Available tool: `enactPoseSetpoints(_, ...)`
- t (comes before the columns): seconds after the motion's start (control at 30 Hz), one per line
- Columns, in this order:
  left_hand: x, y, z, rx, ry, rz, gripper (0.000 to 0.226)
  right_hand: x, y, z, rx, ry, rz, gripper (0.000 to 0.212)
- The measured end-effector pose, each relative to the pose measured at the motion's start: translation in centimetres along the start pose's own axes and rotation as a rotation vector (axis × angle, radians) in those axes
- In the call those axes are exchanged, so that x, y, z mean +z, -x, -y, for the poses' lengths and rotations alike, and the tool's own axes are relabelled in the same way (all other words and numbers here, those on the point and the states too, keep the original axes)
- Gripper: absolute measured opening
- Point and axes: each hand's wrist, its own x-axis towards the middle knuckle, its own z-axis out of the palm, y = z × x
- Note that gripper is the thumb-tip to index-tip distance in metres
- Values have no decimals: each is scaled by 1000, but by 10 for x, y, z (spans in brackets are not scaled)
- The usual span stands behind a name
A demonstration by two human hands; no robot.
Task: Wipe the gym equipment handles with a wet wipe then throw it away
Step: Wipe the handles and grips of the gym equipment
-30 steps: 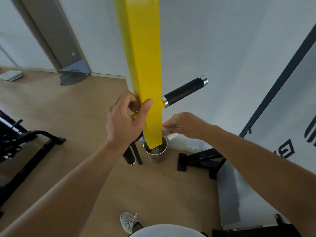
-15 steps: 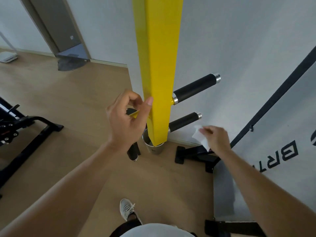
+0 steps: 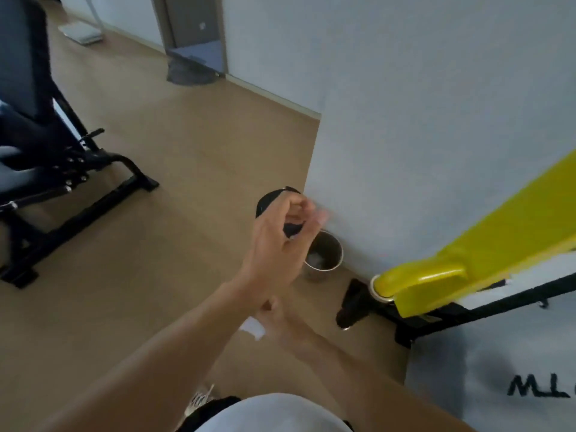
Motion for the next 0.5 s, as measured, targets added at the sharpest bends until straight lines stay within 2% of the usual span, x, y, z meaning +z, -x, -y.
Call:
enactPoseSetpoints(0.1, -87, -7, 57, -281, -16, -171, 17, 42, -44, 46, -25, -148, -6, 14)
enactPoseSetpoints(0.23, -191, 4, 128, -587, -14, -381, 19, 97, -96, 104, -78, -294, 90, 31)
enactPoseSetpoints(0.3, -232, 14, 149, -646, 80, -428, 23, 121, -117, 129, -100, -315, 146, 33)
enactPoseSetpoints(0.4, -277, 22, 163, -686, 230, -416, 30, 151, -144, 161, -106, -337, 221, 32)
enactPoseSetpoints(0.5, -309, 19, 175, -681, 220, -440, 23, 182, -177, 178, -75, -336, 270, 31)
